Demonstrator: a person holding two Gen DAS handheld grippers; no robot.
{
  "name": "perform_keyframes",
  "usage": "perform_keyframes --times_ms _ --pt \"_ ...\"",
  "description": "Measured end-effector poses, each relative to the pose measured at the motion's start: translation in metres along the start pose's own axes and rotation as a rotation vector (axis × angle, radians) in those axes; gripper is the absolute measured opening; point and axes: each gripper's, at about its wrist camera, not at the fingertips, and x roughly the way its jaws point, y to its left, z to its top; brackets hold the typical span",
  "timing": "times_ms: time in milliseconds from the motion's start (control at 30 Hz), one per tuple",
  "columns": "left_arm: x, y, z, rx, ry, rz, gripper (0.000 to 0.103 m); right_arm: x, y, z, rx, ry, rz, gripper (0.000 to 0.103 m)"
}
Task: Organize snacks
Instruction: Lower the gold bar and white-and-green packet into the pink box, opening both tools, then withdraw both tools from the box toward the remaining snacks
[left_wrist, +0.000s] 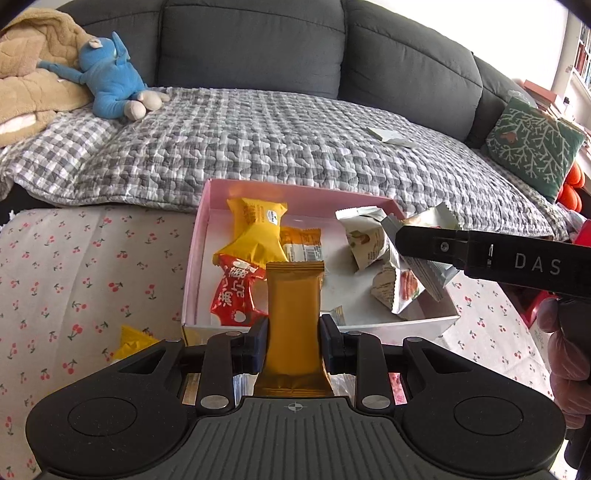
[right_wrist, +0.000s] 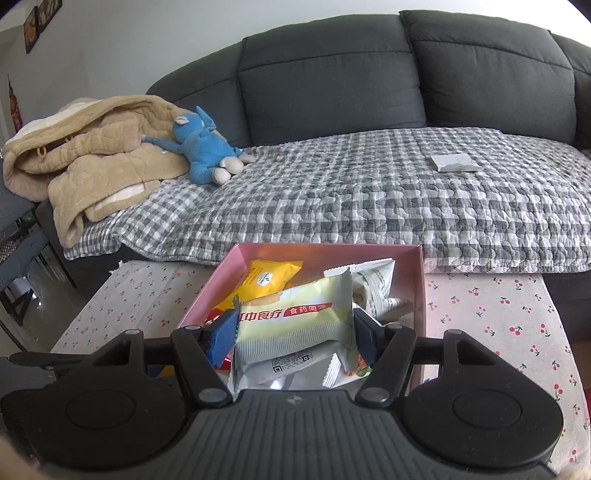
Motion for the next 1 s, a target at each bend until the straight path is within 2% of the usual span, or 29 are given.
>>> perform_keyframes --times_ms 133,467,567,600,633,733,800,900,1000 --pt "0.02 -0.006 0.008 0.02 0.003 0.034 0.027 0.013 -0.013 0.002 0.025 0.01 -0.024 0.062" --pt "0.055 -0.017 0.026 0.064 0.008 0.081 0.027 0.033 -0.03 0.003 0.083 0.015 -0.022 0.063" --pt "0.06 -0.022 0.026 0.093 0.005 0.086 0.031 0.034 -0.034 0.003 0.093 0.011 -0.023 0.063" --pt "0.063 -0.023 0.026 0.103 0.009 0.09 0.031 0.034 -0.035 0.004 0.096 0.01 -0.026 0.064" --pt "0.064 -0.023 0.026 0.111 0.011 0.101 0.031 0.034 -0.036 0.004 0.098 0.009 -0.029 0.071" --pt "0.062 -0.024 0.025 0.113 0.001 0.105 0.043 0.031 -0.037 0.004 0.099 -0.005 -0.04 0.077" --pt "0.057 -0.023 0.024 0.104 -0.015 0.097 0.058 0.03 -0.037 0.004 0.098 -0.002 -0.043 0.078" --pt "0.048 -0.02 0.022 0.091 -0.023 0.082 0.068 0.026 -0.035 0.004 0.099 -0.006 -0.045 0.082" --pt "0.041 -0.016 0.019 0.097 -0.017 0.079 0.072 0.02 -0.031 0.005 0.093 -0.011 -0.06 0.085"
